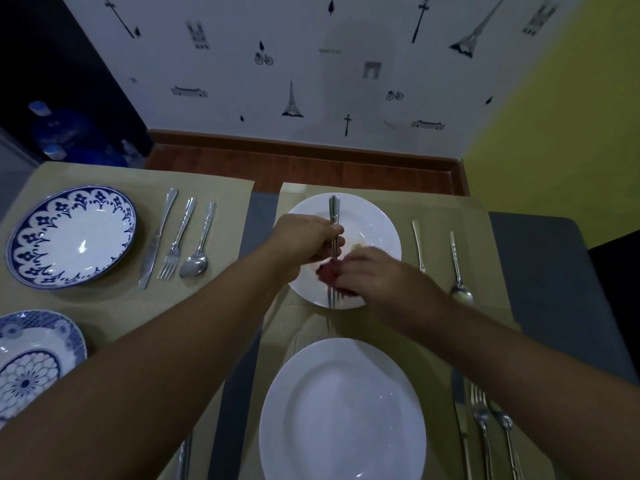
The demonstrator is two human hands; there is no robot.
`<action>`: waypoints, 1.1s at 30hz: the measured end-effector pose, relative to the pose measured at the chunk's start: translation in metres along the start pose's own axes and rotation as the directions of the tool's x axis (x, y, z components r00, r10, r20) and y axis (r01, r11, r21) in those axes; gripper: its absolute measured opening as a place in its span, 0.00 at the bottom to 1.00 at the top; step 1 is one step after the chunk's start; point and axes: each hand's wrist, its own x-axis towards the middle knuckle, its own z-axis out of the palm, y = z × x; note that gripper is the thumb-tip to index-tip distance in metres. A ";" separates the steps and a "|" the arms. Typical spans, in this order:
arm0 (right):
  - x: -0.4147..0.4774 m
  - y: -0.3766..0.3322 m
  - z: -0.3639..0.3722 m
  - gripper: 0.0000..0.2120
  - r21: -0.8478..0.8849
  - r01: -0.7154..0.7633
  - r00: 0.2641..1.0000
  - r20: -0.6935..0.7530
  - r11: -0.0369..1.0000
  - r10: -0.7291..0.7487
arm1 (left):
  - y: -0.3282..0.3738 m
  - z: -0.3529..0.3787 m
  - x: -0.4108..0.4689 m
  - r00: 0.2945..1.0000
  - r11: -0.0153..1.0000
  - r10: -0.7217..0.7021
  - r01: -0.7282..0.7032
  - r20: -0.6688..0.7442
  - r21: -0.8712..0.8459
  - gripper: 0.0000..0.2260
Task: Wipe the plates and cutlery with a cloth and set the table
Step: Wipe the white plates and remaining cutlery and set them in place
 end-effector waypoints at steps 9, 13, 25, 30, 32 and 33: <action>0.005 -0.003 -0.007 0.17 0.017 -0.003 1.000 -0.017 1.000 0.004 | 0.003 -0.007 -0.005 1.000 0.997 0.000 -0.002 -0.021 -0.076 0.08; 0.001 -0.007 -0.003 0.14 -0.005 0.041 0.999 0.002 0.999 -0.041 | 0.008 -0.007 -0.005 0.998 0.997 0.062 -0.062 0.004 -0.053 0.09; -0.021 -0.012 -0.001 0.13 0.006 0.125 0.987 0.104 0.992 -0.125 | 0.014 0.010 -0.005 0.989 0.941 -0.143 0.146 0.034 -0.304 0.09; -0.029 -0.012 -0.005 0.12 0.014 0.156 0.984 0.082 0.988 -0.157 | 0.012 0.013 -0.002 0.980 0.926 -0.201 0.191 0.003 -0.326 0.11; -0.032 -0.012 -0.008 0.12 0.015 0.149 0.986 0.069 0.989 -0.150 | 0.010 0.012 0.000 0.982 0.943 -0.191 0.186 0.008 -0.274 0.13; -0.033 -0.011 -0.010 0.13 0.011 0.142 0.987 0.069 0.990 -0.142 | 0.010 0.011 0.001 0.983 0.959 -0.182 0.178 0.002 -0.221 0.12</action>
